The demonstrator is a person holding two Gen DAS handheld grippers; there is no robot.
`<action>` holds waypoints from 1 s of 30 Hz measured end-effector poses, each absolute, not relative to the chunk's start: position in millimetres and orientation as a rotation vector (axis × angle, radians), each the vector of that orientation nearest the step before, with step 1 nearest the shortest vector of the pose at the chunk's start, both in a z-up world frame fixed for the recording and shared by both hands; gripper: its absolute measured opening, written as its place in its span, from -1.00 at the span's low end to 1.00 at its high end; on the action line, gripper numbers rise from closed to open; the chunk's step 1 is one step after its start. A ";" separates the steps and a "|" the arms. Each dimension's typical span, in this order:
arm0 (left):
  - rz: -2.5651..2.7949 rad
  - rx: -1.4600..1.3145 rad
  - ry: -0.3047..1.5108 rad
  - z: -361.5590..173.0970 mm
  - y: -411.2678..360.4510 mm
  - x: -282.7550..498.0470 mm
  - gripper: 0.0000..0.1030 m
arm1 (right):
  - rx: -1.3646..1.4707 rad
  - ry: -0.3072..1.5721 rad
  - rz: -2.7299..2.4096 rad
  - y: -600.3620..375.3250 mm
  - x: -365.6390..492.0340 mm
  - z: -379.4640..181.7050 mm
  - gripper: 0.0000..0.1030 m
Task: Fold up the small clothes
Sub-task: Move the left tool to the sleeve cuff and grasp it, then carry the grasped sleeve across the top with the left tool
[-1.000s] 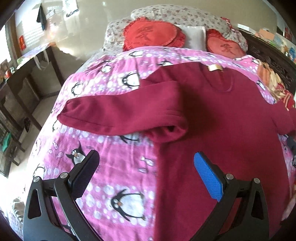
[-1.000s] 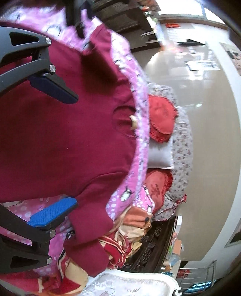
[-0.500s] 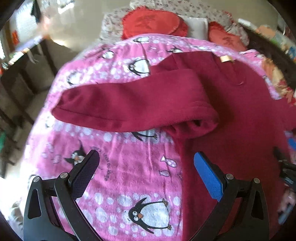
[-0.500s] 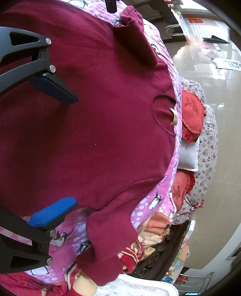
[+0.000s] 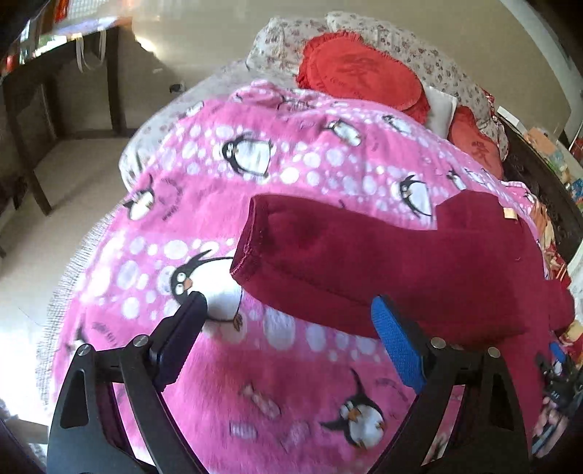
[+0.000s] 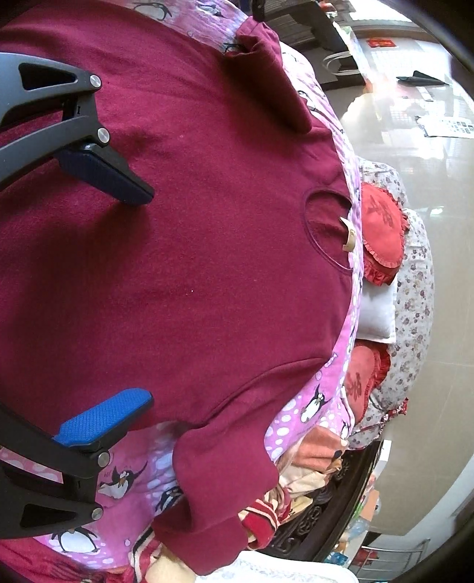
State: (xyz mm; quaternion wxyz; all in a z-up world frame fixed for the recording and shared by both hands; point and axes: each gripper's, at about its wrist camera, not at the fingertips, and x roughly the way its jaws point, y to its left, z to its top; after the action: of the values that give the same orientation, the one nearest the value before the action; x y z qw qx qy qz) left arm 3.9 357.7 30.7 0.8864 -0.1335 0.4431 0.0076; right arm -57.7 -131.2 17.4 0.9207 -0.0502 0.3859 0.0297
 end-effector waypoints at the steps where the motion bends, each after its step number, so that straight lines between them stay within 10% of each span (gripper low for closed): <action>1: 0.012 -0.302 0.919 27.6 361.2 7.5 0.79 | -0.103 0.793 0.061 -131.1 -57.6 17.4 0.95; 9: -0.123 -0.436 0.783 40.6 365.8 16.2 0.13 | -0.096 0.790 0.060 -132.1 -56.8 17.0 0.94; 17: -0.055 -0.346 0.795 40.7 352.7 23.1 0.08 | -0.095 0.791 0.059 -132.2 -56.2 16.8 0.93; 23: 0.078 -0.436 0.857 33.8 364.0 35.3 -0.85 | -0.096 0.792 0.058 -132.0 -56.4 16.6 0.93; 30: 0.221 -0.397 0.676 103.7 393.9 2.8 -0.90 | -0.100 0.794 0.056 -130.4 -56.6 16.1 0.93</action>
State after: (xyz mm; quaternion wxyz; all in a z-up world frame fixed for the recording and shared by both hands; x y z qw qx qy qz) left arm 2.8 393.9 103.8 0.9182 -0.1931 0.3288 0.1076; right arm -56.6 -130.4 16.1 0.9206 -0.0487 0.3866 0.0273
